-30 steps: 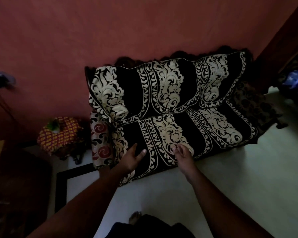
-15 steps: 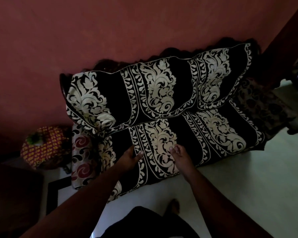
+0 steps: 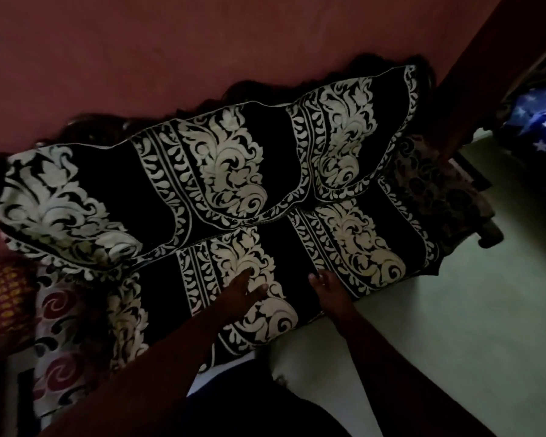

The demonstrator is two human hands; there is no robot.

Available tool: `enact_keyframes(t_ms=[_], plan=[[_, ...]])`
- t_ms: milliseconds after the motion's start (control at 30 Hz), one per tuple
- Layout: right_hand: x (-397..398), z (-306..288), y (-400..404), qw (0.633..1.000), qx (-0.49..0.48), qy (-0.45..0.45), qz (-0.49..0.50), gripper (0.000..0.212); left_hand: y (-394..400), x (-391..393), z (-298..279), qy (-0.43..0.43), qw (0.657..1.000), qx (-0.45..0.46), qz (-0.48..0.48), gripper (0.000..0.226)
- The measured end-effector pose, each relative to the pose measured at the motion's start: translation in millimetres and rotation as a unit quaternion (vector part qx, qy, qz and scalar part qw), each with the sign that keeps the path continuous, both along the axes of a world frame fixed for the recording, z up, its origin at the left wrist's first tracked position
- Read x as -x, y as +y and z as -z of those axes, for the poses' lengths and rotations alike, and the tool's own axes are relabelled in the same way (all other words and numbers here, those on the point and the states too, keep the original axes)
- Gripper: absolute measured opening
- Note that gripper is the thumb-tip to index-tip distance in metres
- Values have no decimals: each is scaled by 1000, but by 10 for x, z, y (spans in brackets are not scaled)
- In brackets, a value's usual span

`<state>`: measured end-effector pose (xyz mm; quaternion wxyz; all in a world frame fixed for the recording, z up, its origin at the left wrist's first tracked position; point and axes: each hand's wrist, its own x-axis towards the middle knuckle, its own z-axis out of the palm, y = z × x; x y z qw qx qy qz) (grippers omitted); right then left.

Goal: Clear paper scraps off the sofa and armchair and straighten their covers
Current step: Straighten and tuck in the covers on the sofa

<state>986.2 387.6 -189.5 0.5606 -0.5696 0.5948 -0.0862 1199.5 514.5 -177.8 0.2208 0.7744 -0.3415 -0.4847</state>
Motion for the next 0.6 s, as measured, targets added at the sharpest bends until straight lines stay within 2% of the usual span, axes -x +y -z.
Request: enact_keyframes(t_ms=[67,100,200,267,400,500,600], plan=[[41,26,-250,1000,-5,-1,20,55,-361,60,70,4,1000,-8,20,102],[44,-5,-348,1000,-9,-3,30,53,-511,74,91,2,999,-5,31,101],[141,-86,-748,999,-19,-12,45,45,-1011,142,174,9,998,-5,64,71],[253,-90,-990,997,-36,-25,64,44,-1279,209,97,13,994,-11,110,67],[496,-94,-1515,991,-62,-26,118,53,-1916,382,127,41,991,-21,128,77],[685,-32,-1897,989,-68,-30,129,39,-2352,594,122,42,987,-15,153,85],[888,165,-2392,990,-60,-5,125,68,-2763,789,696,19,989,-61,135,109]])
